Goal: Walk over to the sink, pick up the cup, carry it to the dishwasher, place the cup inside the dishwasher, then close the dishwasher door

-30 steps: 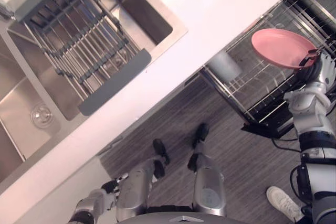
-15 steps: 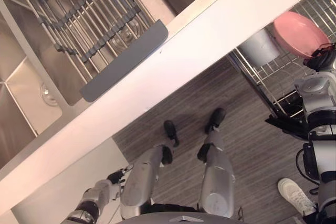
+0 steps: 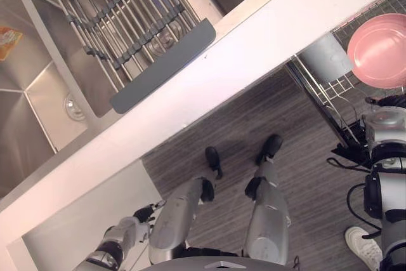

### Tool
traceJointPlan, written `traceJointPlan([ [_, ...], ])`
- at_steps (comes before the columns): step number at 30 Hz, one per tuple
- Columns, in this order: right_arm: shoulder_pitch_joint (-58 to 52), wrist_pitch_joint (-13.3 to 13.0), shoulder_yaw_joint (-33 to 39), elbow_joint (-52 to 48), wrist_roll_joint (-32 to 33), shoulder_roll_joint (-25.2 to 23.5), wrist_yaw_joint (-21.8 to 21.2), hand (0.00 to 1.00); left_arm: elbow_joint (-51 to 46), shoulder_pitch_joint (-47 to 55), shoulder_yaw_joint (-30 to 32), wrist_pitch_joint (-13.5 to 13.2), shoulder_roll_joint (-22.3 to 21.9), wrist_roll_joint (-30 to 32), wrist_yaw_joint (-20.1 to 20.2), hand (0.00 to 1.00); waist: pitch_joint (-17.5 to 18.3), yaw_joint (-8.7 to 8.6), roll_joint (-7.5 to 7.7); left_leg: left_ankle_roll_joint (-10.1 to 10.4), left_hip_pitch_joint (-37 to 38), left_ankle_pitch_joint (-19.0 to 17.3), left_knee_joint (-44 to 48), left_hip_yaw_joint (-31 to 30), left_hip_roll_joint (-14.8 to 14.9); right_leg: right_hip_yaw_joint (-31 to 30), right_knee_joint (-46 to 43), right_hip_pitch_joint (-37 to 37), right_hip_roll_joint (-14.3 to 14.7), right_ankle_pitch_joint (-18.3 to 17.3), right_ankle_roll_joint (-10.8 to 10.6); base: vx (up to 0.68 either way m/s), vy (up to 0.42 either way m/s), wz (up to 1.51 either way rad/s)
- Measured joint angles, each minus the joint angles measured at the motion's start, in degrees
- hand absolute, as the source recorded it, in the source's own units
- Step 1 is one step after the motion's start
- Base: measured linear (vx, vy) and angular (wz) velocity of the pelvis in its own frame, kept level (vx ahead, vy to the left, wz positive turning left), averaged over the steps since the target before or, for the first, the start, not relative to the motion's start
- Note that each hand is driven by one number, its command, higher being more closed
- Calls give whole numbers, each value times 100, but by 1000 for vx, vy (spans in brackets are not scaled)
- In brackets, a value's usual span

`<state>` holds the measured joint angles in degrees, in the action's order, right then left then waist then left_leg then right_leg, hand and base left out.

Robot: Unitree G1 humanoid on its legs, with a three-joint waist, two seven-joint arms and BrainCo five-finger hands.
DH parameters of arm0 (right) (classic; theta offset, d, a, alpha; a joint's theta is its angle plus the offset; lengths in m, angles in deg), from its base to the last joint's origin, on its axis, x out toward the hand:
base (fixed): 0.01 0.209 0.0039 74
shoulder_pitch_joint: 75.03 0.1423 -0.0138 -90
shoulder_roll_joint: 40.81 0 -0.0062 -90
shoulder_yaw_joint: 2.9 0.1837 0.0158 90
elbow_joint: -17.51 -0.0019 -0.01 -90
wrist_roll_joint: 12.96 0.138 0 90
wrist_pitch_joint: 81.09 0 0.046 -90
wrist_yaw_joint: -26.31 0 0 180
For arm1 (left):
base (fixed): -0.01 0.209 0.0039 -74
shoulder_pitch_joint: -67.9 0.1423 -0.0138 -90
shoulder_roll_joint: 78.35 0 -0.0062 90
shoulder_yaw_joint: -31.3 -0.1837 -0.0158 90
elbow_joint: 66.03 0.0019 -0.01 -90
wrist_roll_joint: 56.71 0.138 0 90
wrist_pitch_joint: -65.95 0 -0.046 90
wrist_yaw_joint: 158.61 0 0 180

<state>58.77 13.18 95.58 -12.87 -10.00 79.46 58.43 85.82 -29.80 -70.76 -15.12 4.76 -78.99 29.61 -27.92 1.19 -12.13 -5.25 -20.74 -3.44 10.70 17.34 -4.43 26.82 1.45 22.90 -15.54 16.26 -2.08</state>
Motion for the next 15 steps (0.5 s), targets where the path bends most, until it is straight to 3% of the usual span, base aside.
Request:
traceJointPlan([
  [4,-659,-433,649,-1132,303,-335,85,0,-4,88,286,21,-11,18,-8,0,-62,-163,93,39,308,-27,-109,6,7,-37,11,-249,25,-49,-21,49,-12,-6],
  [8,-1673,-871,1334,-3336,655,-1171,7,0,-188,314,753,121,57,213,-35,0,-214,-379,459,127,731,-217,-82,202,142,-227,136,-627,186,-63,-35,58,-40,-33],
  [10,-2118,-935,1530,-4224,685,-1548,-77,0,-232,401,873,181,128,281,-40,0,-184,-478,634,132,937,-272,-70,309,218,-302,167,-799,263,-85,-47,88,-41,-35],
  [12,-2801,-1072,1901,-5261,692,-2035,-67,0,-236,552,1013,236,185,362,-48,0,-10,-588,863,200,1191,-379,-72,422,309,-407,196,-990,368,-153,-59,113,-27,-33],
  [15,-3308,-1316,2447,-5648,968,-2336,-39,0,-242,742,1201,296,223,463,-60,0,273,-694,1076,265,1460,-482,-102,527,389,-493,231,-1198,471,-226,-74,154,-20,-29],
])
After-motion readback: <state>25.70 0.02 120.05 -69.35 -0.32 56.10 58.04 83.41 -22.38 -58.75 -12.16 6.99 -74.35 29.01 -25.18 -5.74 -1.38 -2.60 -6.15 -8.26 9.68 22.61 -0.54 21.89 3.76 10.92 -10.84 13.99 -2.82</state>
